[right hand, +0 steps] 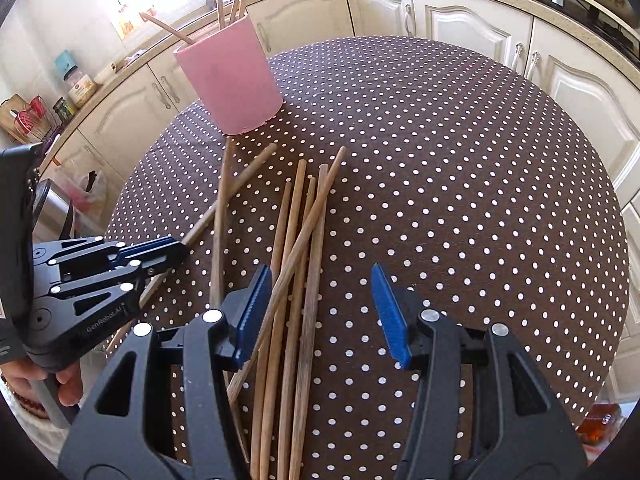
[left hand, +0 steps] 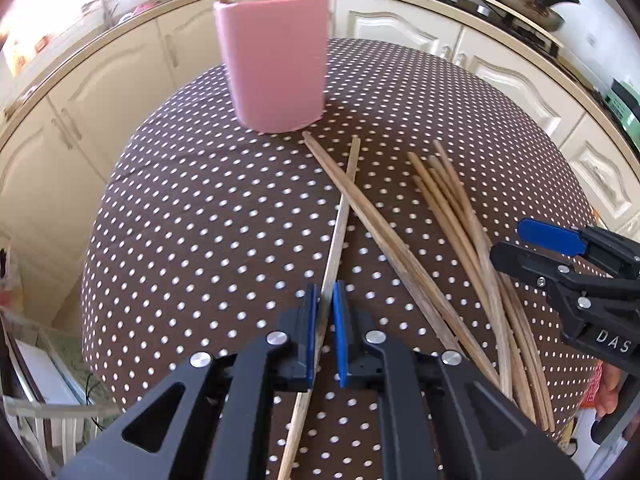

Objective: Organize utensils
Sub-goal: 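Close the left tool on a chopstick while the right tool closes on another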

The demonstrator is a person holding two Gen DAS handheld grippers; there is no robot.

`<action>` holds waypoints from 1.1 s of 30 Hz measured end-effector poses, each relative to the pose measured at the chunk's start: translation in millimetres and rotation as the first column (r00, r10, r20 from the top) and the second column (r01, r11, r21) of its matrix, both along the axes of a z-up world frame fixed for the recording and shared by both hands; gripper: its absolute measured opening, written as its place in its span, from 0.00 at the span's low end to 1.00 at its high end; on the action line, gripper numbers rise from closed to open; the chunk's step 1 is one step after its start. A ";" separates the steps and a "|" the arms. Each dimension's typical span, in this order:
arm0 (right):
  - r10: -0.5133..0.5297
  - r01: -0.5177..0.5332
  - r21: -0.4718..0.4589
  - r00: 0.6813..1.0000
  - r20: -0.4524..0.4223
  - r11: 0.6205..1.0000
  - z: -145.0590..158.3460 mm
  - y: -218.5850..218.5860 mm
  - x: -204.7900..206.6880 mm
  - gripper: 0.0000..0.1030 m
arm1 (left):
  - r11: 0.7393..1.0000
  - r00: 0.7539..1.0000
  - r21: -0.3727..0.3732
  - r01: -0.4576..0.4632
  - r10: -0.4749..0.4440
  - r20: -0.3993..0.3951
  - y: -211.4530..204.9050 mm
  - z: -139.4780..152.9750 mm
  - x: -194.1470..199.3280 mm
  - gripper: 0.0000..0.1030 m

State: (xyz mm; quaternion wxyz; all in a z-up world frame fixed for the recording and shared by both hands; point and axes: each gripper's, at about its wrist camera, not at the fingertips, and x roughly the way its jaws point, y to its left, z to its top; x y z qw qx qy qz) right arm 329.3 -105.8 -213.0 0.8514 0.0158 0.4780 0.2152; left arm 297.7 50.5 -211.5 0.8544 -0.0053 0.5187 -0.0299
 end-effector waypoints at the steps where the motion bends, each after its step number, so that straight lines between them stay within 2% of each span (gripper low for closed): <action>1: -0.002 0.002 -0.006 1.000 -0.002 1.000 -0.2 1.7 1.1 0.50 | 1.000 1.000 -0.003 -0.009 0.009 -0.003 3.9 0.1 -3.4 0.08; 5: -0.012 0.012 -0.015 1.000 -0.011 1.000 -1.5 6.5 6.8 0.47 | 0.997 0.999 0.052 -0.051 0.051 0.010 15.3 2.0 -14.2 0.08; 9: -0.024 0.024 -0.028 1.000 -0.012 0.999 -1.7 -1.5 8.0 0.46 | 0.998 0.998 0.007 -0.066 0.066 -0.003 28.0 3.2 -16.5 0.08; 12: -0.021 0.019 -0.046 0.999 -0.028 0.999 -4.5 -5.6 10.4 0.35 | 0.998 0.998 0.004 -0.067 0.067 -0.009 31.8 4.3 -15.8 0.09; 21: 0.026 -0.032 -0.125 0.998 -0.053 0.992 -6.8 8.4 14.7 0.33 | 1.000 0.998 0.030 -0.003 0.005 -0.056 17.8 4.3 28.7 0.09; 23: 0.046 -0.056 -0.155 0.996 -0.070 0.986 -6.2 14.0 18.9 0.33 | 0.999 0.997 0.039 0.015 -0.012 -0.072 14.4 4.5 37.3 0.11; 25: 0.062 -0.076 -0.191 0.995 -0.079 0.979 -6.1 18.8 21.8 0.33 | 0.999 0.994 0.032 0.038 -0.034 -0.102 11.1 5.4 48.1 0.16; 26: 0.073 -0.091 -0.206 0.993 -0.092 0.974 -5.9 22.0 24.1 0.33 | 0.998 0.992 0.027 0.054 -0.051 -0.119 9.0 6.1 53.2 0.22; 27: 0.081 -0.102 -0.224 0.991 -0.105 0.969 -6.0 25.0 26.6 0.31 | 0.998 0.989 0.026 0.065 -0.061 -0.132 7.0 6.6 58.5 0.25; 29: 0.095 -0.122 -0.287 0.990 -0.108 0.950 -6.3 32.2 31.1 0.26 | 0.995 0.986 0.051 0.085 -0.076 -0.150 2.8 7.5 66.4 0.26; 33: 0.109 -0.146 -0.297 0.984 -0.138 0.944 -6.6 33.5 40.0 0.15 | 0.996 0.984 0.042 0.074 -0.066 -0.164 2.1 9.2 76.9 0.25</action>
